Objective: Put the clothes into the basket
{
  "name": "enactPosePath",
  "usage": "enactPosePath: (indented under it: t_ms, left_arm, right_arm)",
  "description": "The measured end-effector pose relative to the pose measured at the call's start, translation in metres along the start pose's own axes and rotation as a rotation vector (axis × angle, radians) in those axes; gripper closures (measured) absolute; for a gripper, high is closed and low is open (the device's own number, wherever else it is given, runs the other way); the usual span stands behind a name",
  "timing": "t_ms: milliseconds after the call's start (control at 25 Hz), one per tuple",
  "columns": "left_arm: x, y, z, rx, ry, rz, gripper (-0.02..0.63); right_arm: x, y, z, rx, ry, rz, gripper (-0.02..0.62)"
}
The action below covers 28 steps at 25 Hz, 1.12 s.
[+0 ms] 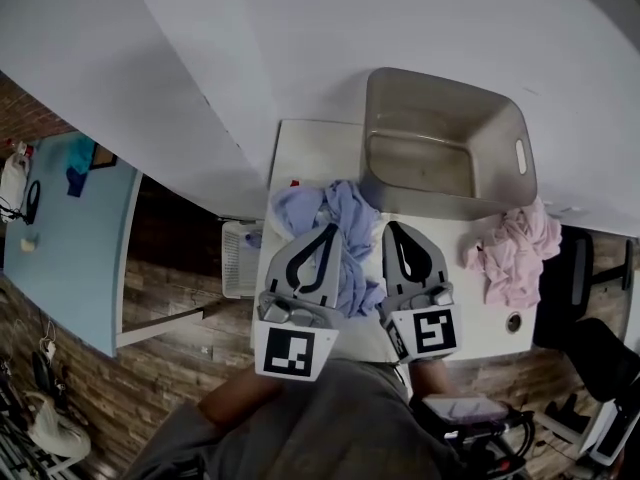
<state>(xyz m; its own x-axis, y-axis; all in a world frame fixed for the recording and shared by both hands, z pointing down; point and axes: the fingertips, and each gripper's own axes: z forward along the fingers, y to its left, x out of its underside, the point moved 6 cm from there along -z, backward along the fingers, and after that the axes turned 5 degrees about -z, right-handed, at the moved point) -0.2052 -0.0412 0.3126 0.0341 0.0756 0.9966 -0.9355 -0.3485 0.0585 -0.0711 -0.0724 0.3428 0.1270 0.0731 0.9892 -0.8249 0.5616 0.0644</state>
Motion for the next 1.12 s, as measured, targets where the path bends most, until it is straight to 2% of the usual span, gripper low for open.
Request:
enactPosePath:
  t_ms: [160, 400, 600, 640, 760, 800, 960, 1120]
  left_arm:
    - [0.012, 0.004, 0.003, -0.037, 0.048, -0.024, 0.598]
    - [0.049, 0.011, 0.008, -0.069, 0.123, -0.074, 0.597]
    - [0.086, 0.014, 0.011, -0.065, 0.183, -0.099, 0.594]
    - [0.093, 0.014, 0.010, -0.067, 0.201, -0.105, 0.577]
    - [0.116, 0.015, 0.007, -0.077, 0.242, -0.119, 0.409]
    - [0.123, 0.016, 0.008, -0.078, 0.248, -0.120, 0.378]
    - [0.145, 0.018, 0.007, -0.088, 0.269, -0.132, 0.282]
    - [0.164, 0.030, 0.011, -0.095, 0.288, -0.179, 0.194]
  right_arm:
    - [0.002, -0.005, 0.004, -0.018, 0.004, 0.010, 0.589]
    - [0.032, -0.011, 0.002, -0.032, 0.099, 0.044, 0.589]
    - [0.057, -0.009, 0.002, -0.046, 0.149, 0.082, 0.589]
    - [0.060, -0.008, 0.001, -0.050, 0.158, 0.091, 0.589]
    - [0.076, -0.004, -0.001, -0.063, 0.189, 0.109, 0.589]
    - [0.082, -0.003, -0.001, -0.066, 0.199, 0.110, 0.589]
    - [0.106, 0.001, -0.002, -0.075, 0.241, 0.127, 0.589]
    - [0.121, 0.001, -0.001, -0.081, 0.271, 0.142, 0.589]
